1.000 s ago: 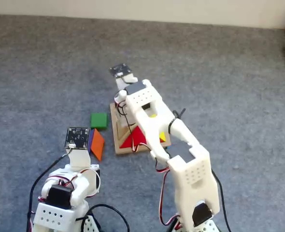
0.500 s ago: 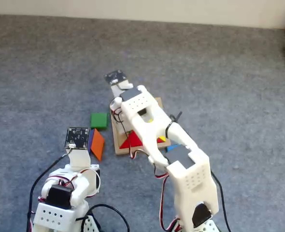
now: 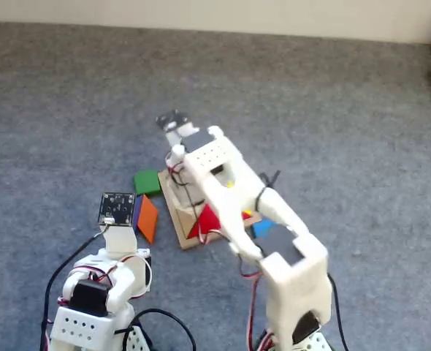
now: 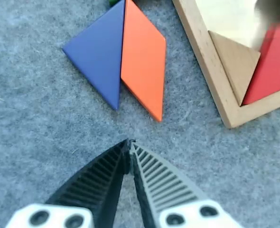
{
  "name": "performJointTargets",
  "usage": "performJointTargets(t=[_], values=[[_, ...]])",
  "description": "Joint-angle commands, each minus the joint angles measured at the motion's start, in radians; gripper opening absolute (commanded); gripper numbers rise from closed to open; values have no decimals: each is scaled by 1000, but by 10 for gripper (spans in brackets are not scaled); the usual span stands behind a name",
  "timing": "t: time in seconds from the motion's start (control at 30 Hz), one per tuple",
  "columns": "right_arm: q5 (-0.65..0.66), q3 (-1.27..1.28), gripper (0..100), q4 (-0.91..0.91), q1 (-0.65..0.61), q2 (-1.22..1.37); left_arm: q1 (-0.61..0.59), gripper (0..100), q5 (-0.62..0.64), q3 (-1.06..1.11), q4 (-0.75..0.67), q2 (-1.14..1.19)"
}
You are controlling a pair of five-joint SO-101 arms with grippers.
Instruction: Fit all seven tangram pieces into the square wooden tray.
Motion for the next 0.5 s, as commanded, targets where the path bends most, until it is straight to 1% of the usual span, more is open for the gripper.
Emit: performJointTargets(t=[0.0, 0.23, 0.47], values=[[12, 50, 5, 7, 51, -182, -8, 7, -2, 21, 5, -42], [12, 196, 5, -13, 157, -467, -8, 7, -2, 21, 5, -42], [12, 357, 5, -13, 214, -710, -8, 7, -2, 21, 5, -42]])
